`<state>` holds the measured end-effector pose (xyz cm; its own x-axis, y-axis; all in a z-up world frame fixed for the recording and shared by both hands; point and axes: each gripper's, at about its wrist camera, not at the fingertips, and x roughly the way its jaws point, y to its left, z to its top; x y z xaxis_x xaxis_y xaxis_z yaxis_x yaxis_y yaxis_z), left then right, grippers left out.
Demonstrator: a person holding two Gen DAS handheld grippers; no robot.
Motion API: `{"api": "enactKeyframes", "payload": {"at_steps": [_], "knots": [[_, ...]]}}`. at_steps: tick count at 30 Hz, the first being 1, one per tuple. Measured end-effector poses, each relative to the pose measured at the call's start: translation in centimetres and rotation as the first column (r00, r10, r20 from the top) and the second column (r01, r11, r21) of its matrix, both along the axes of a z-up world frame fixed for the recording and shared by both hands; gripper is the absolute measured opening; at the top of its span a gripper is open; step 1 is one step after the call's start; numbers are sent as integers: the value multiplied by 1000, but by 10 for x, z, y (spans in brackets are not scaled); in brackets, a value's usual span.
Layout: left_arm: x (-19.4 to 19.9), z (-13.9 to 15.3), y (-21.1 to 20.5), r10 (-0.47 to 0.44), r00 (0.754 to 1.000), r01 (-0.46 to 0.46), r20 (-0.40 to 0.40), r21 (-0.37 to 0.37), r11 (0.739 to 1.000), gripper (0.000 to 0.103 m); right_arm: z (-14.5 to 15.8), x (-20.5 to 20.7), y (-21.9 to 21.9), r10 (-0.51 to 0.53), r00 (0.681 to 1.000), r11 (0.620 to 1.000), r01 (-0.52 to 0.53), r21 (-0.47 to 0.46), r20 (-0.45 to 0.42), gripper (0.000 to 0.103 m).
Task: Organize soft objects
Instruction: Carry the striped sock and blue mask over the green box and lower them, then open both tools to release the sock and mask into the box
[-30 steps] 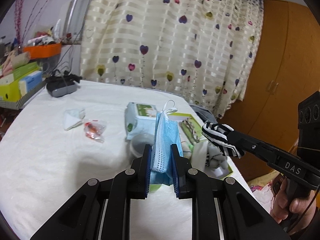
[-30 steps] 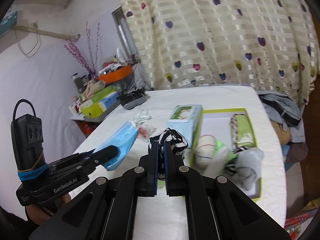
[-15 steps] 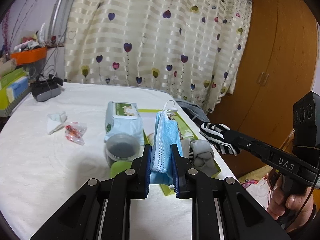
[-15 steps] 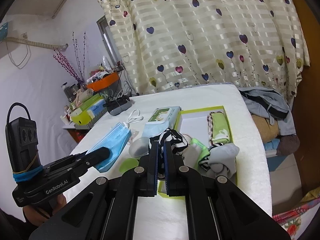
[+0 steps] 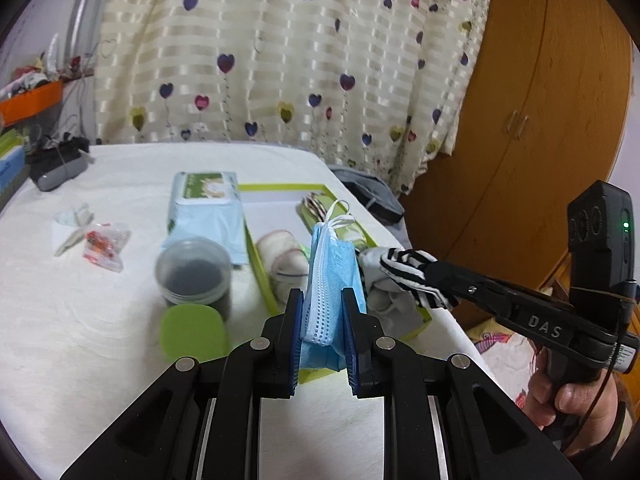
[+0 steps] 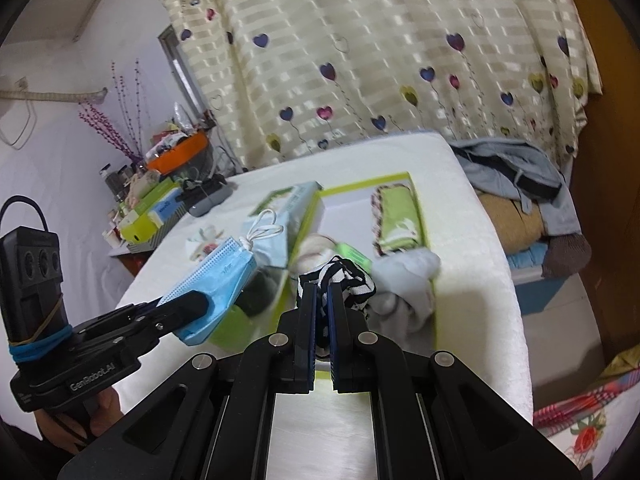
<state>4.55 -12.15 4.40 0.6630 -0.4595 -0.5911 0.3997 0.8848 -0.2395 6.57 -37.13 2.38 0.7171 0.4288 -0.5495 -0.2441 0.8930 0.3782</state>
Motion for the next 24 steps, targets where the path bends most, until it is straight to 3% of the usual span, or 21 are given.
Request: {"api": "enactKeyframes", "payload": {"at_steps": [14,24], "knots": [[20,-34,-38,-92,990,95,-105,29,995,17,-45,28,-16,-7,993,1000,8,11,-119,5],[38,-49,-48,-82,987,89,-138,43,995,17,-56,47,-13,11,990,1000,-9,11,-142,5]]}}
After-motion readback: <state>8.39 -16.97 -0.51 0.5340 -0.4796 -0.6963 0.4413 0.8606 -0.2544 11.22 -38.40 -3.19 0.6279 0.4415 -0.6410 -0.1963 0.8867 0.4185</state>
